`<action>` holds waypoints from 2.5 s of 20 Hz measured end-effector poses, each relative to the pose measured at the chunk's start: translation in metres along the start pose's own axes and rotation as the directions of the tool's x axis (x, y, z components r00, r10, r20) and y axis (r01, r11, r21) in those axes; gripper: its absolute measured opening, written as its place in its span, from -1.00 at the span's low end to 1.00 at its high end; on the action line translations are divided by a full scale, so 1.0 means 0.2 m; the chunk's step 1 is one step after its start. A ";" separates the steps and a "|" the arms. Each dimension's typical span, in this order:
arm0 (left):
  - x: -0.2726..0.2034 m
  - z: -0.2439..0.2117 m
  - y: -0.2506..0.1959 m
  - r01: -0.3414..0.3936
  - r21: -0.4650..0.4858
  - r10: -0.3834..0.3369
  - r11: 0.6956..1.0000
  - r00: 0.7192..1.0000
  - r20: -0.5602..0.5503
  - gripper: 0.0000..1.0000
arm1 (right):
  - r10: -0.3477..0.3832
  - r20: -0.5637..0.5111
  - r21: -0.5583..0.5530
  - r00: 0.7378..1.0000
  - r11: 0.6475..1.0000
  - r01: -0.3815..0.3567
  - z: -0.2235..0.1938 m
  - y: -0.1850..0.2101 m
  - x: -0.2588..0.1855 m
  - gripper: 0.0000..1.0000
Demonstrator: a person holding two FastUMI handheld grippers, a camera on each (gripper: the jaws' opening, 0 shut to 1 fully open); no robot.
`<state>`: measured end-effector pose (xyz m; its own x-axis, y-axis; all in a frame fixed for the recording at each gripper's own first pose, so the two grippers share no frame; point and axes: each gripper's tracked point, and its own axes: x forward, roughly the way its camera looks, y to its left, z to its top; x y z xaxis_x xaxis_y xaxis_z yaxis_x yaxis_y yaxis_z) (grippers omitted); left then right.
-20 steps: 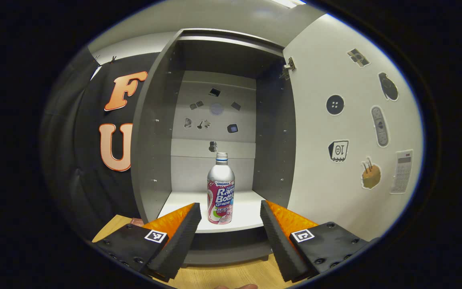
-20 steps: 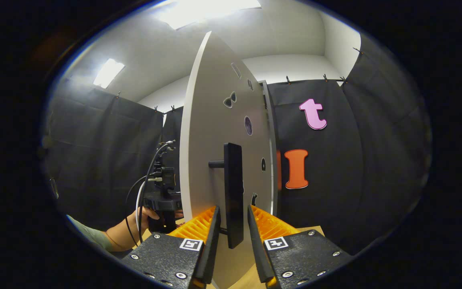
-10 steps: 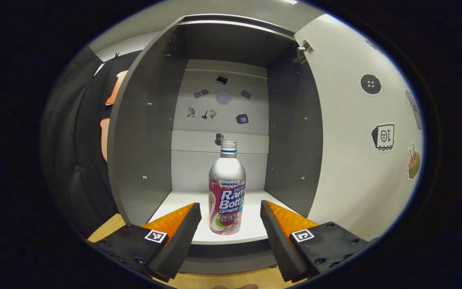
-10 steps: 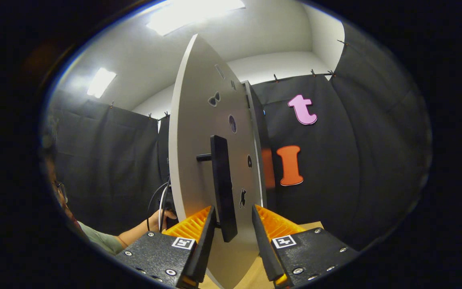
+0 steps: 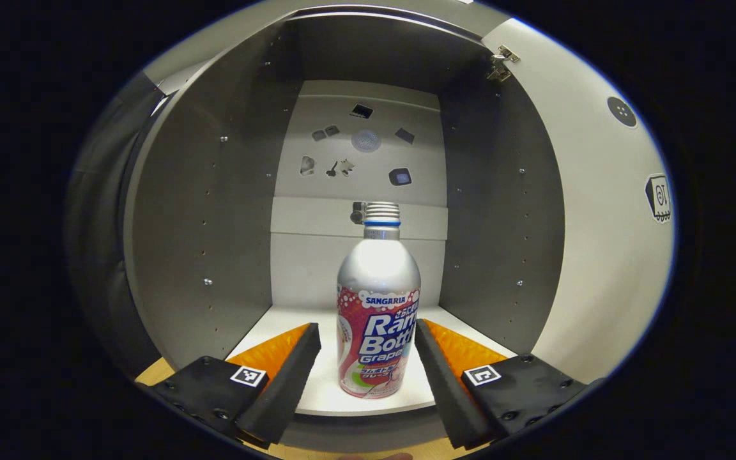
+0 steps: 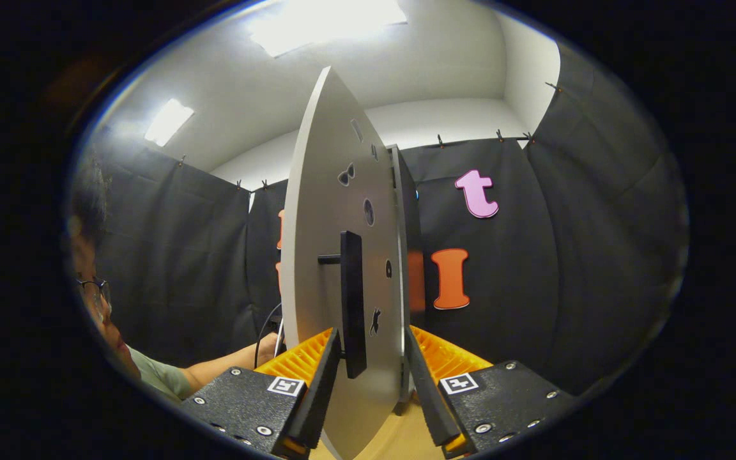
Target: Open the cabinet door with the right hand, grasp the bottle in the cabinet with the left hand and place it on the coaster, then close the cabinet door with the right hand.
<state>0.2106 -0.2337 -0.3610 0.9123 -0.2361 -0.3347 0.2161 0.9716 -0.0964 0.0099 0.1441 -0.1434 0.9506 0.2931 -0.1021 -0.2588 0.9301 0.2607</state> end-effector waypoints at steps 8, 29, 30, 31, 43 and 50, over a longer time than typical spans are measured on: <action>0.14 -0.03 -0.04 0.035 0.040 -0.033 0.999 0.999 -0.041 0.82 | -0.041 -0.004 0.020 0.999 0.999 0.041 -0.03 -0.05 -0.07 0.50; -0.54 0.06 0.17 0.039 0.073 -0.038 0.997 0.999 -0.011 0.65 | -0.128 -0.040 0.021 0.991 0.991 0.129 -0.08 -0.14 -0.08 0.51; -0.58 0.06 0.18 0.036 0.081 -0.036 0.996 0.999 -0.002 0.65 | -0.126 -0.043 0.026 0.991 0.992 0.127 -0.08 -0.14 -0.08 0.51; -0.62 0.06 0.19 0.036 0.082 -0.036 0.996 0.999 0.002 0.65 | -0.124 -0.045 0.031 0.991 0.992 0.125 -0.08 -0.14 -0.08 0.51; -1.03 -0.06 0.42 0.027 0.119 -0.032 0.993 0.999 0.041 0.65 | -0.160 -0.064 0.043 0.985 0.986 0.163 -0.08 -0.16 -0.06 0.53; -1.21 -0.20 0.59 0.013 0.086 -0.017 0.996 0.999 0.040 0.65 | -0.156 -0.055 0.081 0.986 0.984 0.160 -0.07 -0.16 -0.03 0.53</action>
<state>0.0002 -0.0631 -0.3290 0.9217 -0.2516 -0.2952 0.2574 0.9661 -0.0197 0.0100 0.1158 -0.1639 0.9685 0.1565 -0.1937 -0.0889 0.9439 0.3180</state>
